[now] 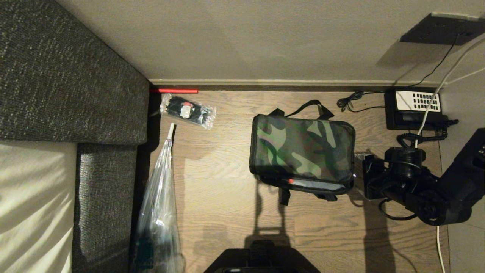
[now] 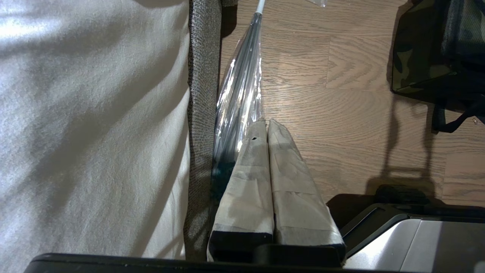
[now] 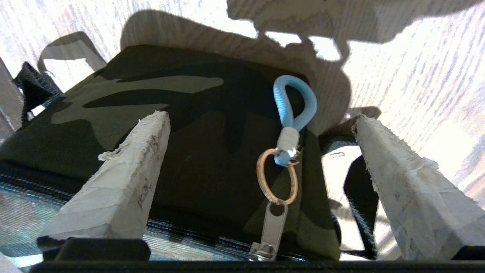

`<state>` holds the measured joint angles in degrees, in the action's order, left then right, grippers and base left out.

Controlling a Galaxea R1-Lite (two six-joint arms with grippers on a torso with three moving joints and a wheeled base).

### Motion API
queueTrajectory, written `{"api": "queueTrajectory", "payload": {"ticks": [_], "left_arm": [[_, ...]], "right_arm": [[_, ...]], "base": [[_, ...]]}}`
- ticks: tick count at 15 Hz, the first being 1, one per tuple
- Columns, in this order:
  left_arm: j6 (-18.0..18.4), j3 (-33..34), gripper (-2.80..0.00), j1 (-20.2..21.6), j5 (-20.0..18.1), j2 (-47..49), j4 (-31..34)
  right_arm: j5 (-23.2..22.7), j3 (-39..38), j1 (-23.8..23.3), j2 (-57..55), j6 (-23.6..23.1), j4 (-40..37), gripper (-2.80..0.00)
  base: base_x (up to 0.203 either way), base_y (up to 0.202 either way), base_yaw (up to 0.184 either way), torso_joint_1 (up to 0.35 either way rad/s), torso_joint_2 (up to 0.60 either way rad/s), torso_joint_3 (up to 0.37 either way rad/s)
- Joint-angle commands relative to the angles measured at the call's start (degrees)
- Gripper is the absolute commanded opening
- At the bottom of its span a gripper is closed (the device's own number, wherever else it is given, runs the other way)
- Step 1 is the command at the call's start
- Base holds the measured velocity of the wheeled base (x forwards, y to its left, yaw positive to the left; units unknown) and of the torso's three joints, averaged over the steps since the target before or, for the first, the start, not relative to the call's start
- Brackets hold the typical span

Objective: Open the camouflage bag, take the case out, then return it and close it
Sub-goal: Open the top of the storage box

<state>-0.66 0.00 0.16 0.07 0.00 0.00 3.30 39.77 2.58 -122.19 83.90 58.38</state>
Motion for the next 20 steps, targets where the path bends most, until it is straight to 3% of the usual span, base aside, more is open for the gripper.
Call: {"api": "queueTrajectory", "payload": {"ticks": [1,10,11,12,20], "left_arm": [[0.0,0.0,-2.80,0.0,0.0,0.0,0.0],[0.0,0.0,-2.80,0.0,0.0,0.0,0.0],[0.0,0.0,-2.80,0.0,0.0,0.0,0.0],[0.0,0.0,-2.80,0.0,0.0,0.0,0.0],[0.0,0.0,-2.80,0.0,0.0,0.0,0.0]], "right_arm": [[0.0,0.6,0.1,-0.2,0.6,0.3,0.00],[0.0,2.9,1.2,-1.0,1.6,0.1,0.00],[0.1,2.9,1.7,-1.4,1.8,0.3,-0.62],[0.1,2.9,1.7,-1.5,1.8,0.2,-2.80],[-0.4,2.6,1.7,-1.3,1.1,-0.1,-2.80]], "base": [[0.000,0.000,0.000,0.000,0.00,0.000],[0.000,0.000,0.000,0.000,0.00,0.000],[0.000,0.000,0.000,0.000,0.00,0.000],[0.000,0.000,0.000,0.000,0.00,0.000],[0.000,0.000,0.000,0.000,0.00,0.000]]}}
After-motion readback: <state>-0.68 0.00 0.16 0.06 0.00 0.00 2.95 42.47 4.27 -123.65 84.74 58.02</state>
